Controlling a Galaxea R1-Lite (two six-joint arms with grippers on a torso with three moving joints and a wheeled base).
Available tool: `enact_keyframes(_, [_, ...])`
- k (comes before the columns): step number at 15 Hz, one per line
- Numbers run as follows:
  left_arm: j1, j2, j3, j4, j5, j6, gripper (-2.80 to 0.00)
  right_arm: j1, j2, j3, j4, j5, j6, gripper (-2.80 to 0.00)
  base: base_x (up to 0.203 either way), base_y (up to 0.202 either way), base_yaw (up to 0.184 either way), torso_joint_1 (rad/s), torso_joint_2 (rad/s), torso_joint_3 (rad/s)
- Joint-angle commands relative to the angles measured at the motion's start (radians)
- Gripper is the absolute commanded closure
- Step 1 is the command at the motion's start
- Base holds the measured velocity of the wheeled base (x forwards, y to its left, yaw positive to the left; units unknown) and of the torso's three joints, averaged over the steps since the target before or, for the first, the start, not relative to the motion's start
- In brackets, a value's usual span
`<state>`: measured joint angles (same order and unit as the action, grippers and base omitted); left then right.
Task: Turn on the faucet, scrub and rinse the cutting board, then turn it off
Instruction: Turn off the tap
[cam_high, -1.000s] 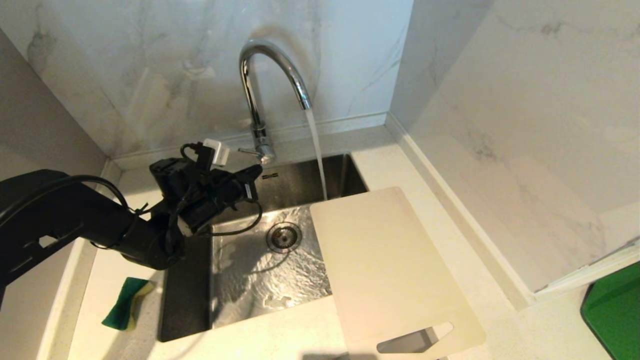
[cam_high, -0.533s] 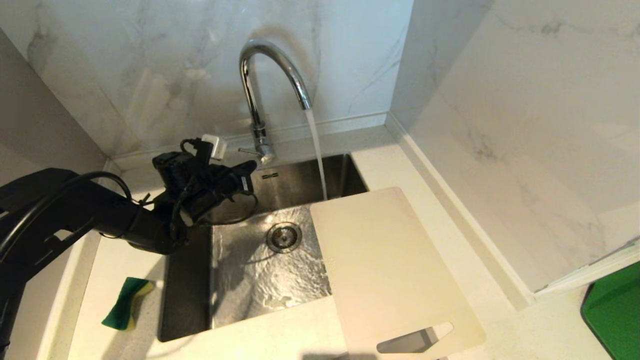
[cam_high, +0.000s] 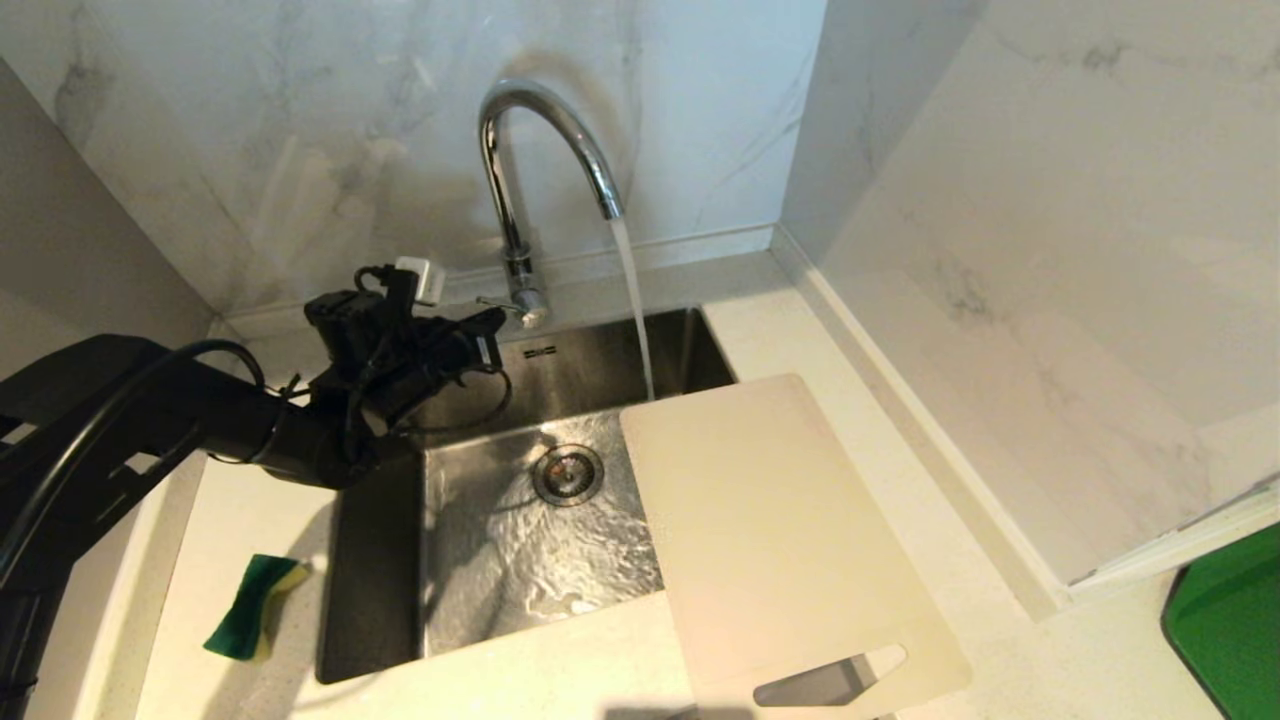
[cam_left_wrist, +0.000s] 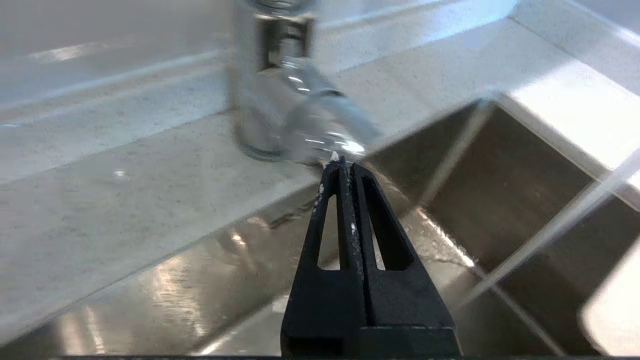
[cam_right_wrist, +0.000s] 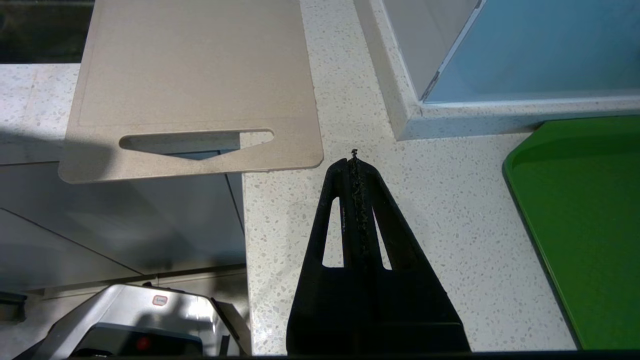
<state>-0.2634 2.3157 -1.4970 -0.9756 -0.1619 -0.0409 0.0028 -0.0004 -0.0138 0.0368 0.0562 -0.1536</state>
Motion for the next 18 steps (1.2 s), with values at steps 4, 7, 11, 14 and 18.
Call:
enact_keyframes(4, [0.016, 0.024, -0.049, 0.004, 0.001, -0.002, 0.00, 0.000, 0.000, -0.003, 0.011, 0.001, -0.001, 0.00, 0.000, 0.000, 0.000, 0.000, 0.00, 0.000])
enact_keyframes(7, [0.027, 0.025, -0.070, 0.025, -0.001, -0.004, 0.00, 0.000, 0.000, -0.009, 0.026, 0.002, -0.001, 0.00, 0.000, 0.000, 0.000, 0.000, 0.00, 0.000])
enact_keyframes(11, [0.046, 0.039, -0.126, 0.064, 0.001, -0.034, 0.00, 0.000, 0.000, -0.009, 0.026, 0.002, -0.001, 0.00, 0.000, 0.000, 0.000, 0.000, 0.00, 0.000])
enact_keyframes(14, [0.058, 0.048, -0.149, 0.080, 0.007, -0.039, 0.00, 0.000, 0.000, -0.009, 0.026, 0.002, -0.001, 0.00, 0.000, 0.000, 0.000, 0.000, 0.00, 0.000])
enact_keyframes(18, [0.059, 0.056, -0.167, 0.095, 0.017, -0.050, 0.00, 0.000, 0.000, -0.009, 0.026, 0.002, -0.001, 0.00, 0.000, 0.000, 0.000, 0.000, 0.00, 0.000])
